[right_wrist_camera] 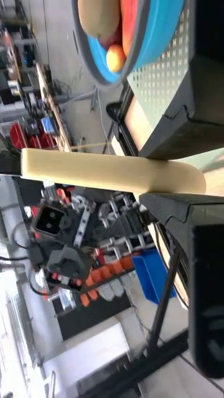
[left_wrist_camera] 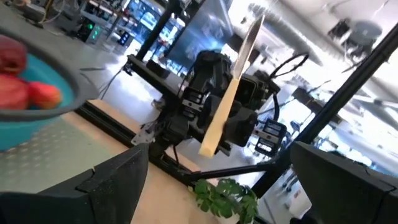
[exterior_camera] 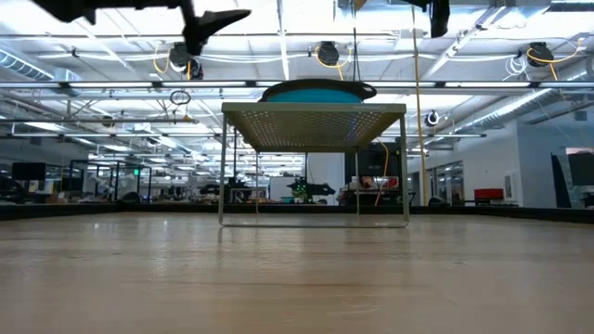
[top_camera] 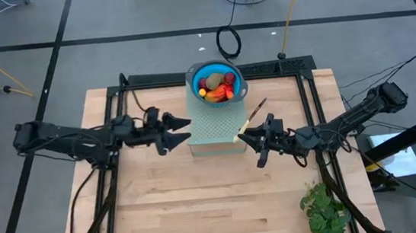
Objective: Pick & Place Fruit
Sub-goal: Put the kitchen knife on the shelf
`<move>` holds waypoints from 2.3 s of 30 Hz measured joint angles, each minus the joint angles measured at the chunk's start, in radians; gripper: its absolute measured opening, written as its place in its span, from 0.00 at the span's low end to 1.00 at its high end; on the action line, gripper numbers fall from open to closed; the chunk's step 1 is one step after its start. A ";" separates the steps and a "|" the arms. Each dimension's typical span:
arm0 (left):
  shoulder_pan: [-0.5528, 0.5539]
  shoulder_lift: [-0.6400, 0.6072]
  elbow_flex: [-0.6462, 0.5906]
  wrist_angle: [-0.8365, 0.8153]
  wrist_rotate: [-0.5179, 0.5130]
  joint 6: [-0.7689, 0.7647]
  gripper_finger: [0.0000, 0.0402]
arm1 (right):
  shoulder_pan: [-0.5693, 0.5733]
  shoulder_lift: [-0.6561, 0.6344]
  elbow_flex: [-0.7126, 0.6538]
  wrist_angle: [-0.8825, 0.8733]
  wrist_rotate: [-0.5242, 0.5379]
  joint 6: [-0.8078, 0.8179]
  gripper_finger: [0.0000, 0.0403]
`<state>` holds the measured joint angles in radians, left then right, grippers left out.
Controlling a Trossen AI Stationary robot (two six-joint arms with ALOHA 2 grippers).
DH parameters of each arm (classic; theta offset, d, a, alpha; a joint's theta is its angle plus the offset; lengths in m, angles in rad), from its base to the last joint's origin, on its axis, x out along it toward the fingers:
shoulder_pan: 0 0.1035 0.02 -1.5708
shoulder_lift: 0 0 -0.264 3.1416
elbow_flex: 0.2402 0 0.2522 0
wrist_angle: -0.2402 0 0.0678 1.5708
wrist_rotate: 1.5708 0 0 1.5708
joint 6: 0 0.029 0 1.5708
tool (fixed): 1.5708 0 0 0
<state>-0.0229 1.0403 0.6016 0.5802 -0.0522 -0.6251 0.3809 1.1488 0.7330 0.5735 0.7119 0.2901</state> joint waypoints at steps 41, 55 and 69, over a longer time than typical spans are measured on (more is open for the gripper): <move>-0.111 0.620 0.843 -0.547 -0.060 0.363 0.98 | 0.011 0.000 0.000 -0.069 -0.171 0.039 0.16; -0.089 0.638 0.849 -0.570 -0.089 0.366 0.98 | 0.023 0.000 0.000 -0.075 -0.193 0.031 0.16; -0.082 0.651 0.849 -0.555 -0.054 0.384 0.98 | 0.022 0.000 0.000 -0.023 -0.195 0.004 0.16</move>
<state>-0.1048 1.6913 1.4506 0.0249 -0.1062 -0.2412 0.4034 1.1488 0.7330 0.5502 0.5168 0.2943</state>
